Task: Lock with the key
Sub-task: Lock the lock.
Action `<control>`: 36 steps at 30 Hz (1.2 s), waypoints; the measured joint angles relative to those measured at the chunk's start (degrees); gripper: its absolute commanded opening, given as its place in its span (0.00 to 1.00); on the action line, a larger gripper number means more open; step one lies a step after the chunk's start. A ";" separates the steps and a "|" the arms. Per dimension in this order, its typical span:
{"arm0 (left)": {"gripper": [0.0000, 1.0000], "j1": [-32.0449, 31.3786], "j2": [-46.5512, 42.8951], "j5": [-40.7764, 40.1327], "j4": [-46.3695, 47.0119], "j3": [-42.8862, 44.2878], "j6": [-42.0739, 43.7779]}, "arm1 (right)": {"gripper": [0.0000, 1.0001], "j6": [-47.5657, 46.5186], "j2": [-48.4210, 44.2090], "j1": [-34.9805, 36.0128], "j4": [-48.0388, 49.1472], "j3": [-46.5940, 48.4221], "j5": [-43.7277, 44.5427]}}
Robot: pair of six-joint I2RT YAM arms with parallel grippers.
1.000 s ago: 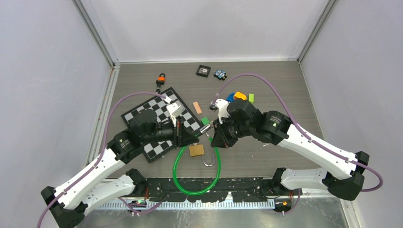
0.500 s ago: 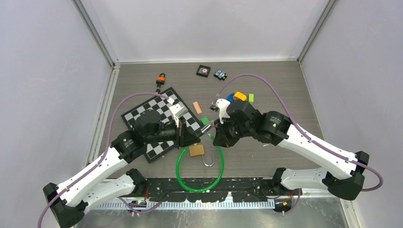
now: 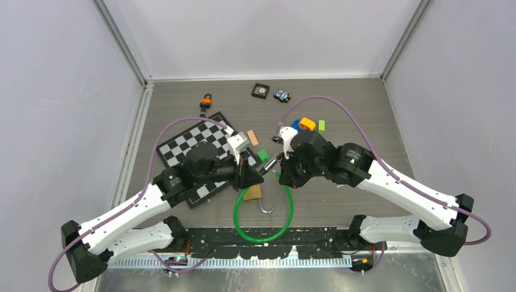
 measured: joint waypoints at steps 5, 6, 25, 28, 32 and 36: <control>0.00 -0.90 0.61 -1.27 1.92 0.00 0.52 | 0.01 -0.92 -1.84 0.20 -0.04 -0.35 2.67; 0.00 -1.18 0.68 -1.40 2.32 0.00 0.63 | 0.01 -1.09 -2.40 0.31 0.09 -0.52 3.34; 0.00 -2.80 2.91 -4.42 6.95 0.02 1.14 | 0.01 -4.28 -5.40 1.25 2.56 -2.51 12.26; 0.00 -3.02 3.06 -4.98 7.28 0.02 1.18 | 0.01 -4.52 -5.44 1.29 2.64 -2.51 12.70; 0.00 -3.52 3.48 -5.53 7.48 0.15 1.29 | 0.01 -4.39 -5.70 1.29 2.36 -2.51 12.63; 0.00 -4.20 4.17 -5.97 7.32 0.48 1.51 | 0.01 -3.96 -5.75 1.27 1.62 -2.51 12.37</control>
